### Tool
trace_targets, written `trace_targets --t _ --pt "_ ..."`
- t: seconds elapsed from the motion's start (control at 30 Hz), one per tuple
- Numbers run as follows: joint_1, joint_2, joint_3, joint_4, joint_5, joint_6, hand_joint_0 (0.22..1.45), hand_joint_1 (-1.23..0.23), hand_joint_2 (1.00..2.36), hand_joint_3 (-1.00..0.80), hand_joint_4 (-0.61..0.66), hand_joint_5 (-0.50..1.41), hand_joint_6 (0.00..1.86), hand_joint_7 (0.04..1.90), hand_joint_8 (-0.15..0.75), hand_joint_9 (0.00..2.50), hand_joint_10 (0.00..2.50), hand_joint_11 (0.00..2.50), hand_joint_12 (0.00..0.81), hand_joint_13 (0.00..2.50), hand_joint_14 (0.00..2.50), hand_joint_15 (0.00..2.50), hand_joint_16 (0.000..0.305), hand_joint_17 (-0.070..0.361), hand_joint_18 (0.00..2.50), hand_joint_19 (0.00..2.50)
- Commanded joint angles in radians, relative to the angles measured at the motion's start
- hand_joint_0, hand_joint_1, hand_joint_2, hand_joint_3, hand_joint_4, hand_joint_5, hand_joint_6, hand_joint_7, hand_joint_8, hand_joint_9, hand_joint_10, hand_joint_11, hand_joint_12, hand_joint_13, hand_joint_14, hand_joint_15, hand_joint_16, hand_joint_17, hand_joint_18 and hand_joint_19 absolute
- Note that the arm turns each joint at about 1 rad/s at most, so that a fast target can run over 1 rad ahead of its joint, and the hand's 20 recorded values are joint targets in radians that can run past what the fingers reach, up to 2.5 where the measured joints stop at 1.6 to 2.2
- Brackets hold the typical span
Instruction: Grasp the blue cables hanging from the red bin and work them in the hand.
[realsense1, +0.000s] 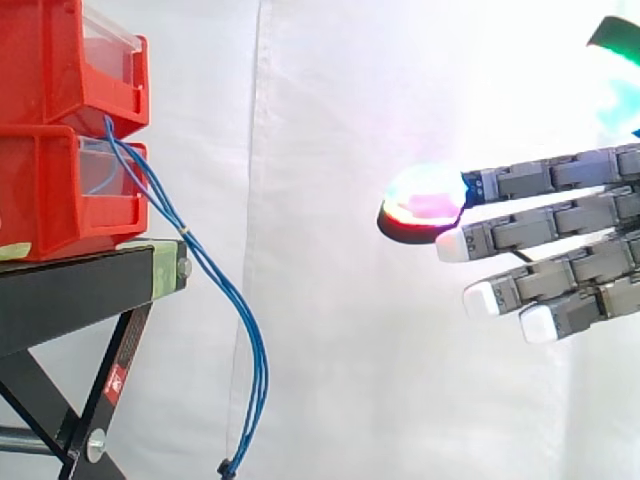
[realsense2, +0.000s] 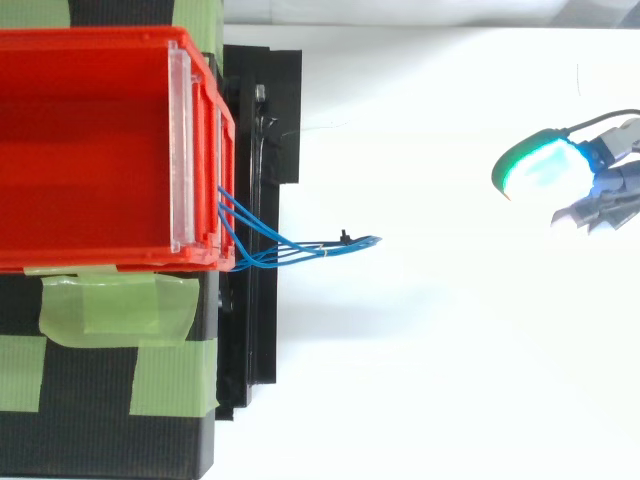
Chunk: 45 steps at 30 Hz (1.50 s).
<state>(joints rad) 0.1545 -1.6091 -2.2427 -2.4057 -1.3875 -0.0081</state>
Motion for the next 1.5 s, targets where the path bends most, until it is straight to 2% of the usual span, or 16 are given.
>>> trace_targets --t 0.0,0.13,0.23,0.33,0.43,0.47,0.57,0.67,0.83,0.87,0.93,1.0,1.07,1.17,1.27,1.47 --pt "0.000 0.000 -0.008 0.002 0.010 -0.038 0.83 -0.50 1.01 -0.87 0.20 -0.26 0.00 0.64 0.199 0.28 0.00 0.05 0.400 0.33 0.01 0.26 0.060 0.135 0.37 0.46" --pt "0.003 0.000 -0.017 0.028 0.039 -0.062 0.83 -0.50 1.01 -0.87 0.20 -0.26 0.00 0.64 0.198 0.28 0.00 0.05 0.400 0.33 0.01 0.26 0.060 0.136 0.37 0.46" --pt "0.010 0.000 -0.017 0.026 0.085 -0.090 0.83 -0.50 1.00 -0.88 0.19 -0.26 0.00 0.64 0.198 0.28 0.00 0.05 0.400 0.34 0.01 0.26 0.060 0.136 0.37 0.46" --pt "0.011 -0.035 -0.017 0.011 0.124 -0.107 0.83 -0.50 1.00 -0.87 0.19 -0.26 0.00 0.64 0.198 0.28 0.00 0.05 0.400 0.34 0.01 0.26 0.060 0.136 0.37 0.46" --pt "0.011 -0.054 -0.018 0.013 0.130 -0.105 0.83 -0.50 1.00 -0.88 0.19 -0.27 0.00 0.64 0.198 0.28 0.00 0.06 0.399 0.33 0.01 0.26 0.060 0.135 0.37 0.45" --pt "0.011 -0.101 -0.017 0.016 0.127 -0.096 0.83 -0.50 1.00 -0.88 0.19 -0.27 0.00 0.64 0.199 0.28 0.00 0.06 0.399 0.33 0.01 0.26 0.060 0.135 0.37 0.46" --pt "0.011 -0.134 -0.017 0.022 0.128 -0.085 0.83 -0.51 1.01 -0.88 0.19 -0.27 0.00 0.64 0.201 0.28 0.00 0.06 0.400 0.33 0.01 0.25 0.060 0.136 0.36 0.45" --pt "0.013 -0.147 -0.015 0.079 0.143 -0.090 0.83 -0.52 1.01 -0.88 0.19 -0.27 0.00 0.64 0.201 0.28 0.00 0.06 0.399 0.32 0.01 0.25 0.060 0.136 0.36 0.45" --pt "0.014 -0.147 -0.014 0.109 0.193 -0.101 0.83 -0.52 1.01 -0.88 0.19 -0.27 0.01 0.64 0.203 0.27 0.00 0.06 0.399 0.32 0.01 0.26 0.060 0.135 0.36 0.45" --pt "0.019 -0.149 -0.014 0.114 0.229 -0.127 0.83 -0.52 1.01 -0.88 0.19 -0.27 0.00 0.64 0.203 0.27 0.00 0.06 0.399 0.32 0.01 0.26 0.060 0.136 0.36 0.45" --pt "0.028 -0.149 -0.014 0.142 0.272 -0.154 0.83 -0.52 1.00 -0.88 0.19 -0.27 0.00 0.65 0.204 0.28 0.00 0.06 0.399 0.32 0.01 0.26 0.060 0.135 0.35 0.45" --pt "0.037 -0.152 -0.012 0.172 0.303 -0.179 0.83 -0.52 1.00 -0.88 0.19 -0.27 0.01 0.64 0.204 0.28 0.00 0.06 0.400 0.32 0.01 0.25 0.060 0.135 0.35 0.44" --pt "0.040 -0.164 -0.006 0.181 0.311 -0.191 0.83 -0.52 1.01 -0.88 0.19 -0.27 0.00 0.65 0.204 0.28 0.00 0.06 0.399 0.31 0.01 0.25 0.060 0.135 0.35 0.44" --pt "0.048 -0.215 0.023 0.200 0.312 -0.185 0.82 -0.52 1.01 -0.88 0.19 -0.27 0.00 0.64 0.205 0.28 0.00 0.06 0.399 0.31 0.01 0.25 0.060 0.134 0.34 0.44" --pt "0.050 -0.242 0.046 0.201 0.312 -0.171 0.82 -0.52 1.01 -0.88 0.19 -0.27 0.01 0.64 0.207 0.27 0.00 0.05 0.399 0.31 0.01 0.25 0.059 0.133 0.33 0.43" --pt "0.060 -0.315 0.137 0.197 0.315 -0.159 0.82 -0.52 1.00 -0.88 0.19 -0.27 0.00 0.64 0.214 0.28 0.00 0.06 0.399 0.30 0.01 0.24 0.058 0.129 0.31 0.41"
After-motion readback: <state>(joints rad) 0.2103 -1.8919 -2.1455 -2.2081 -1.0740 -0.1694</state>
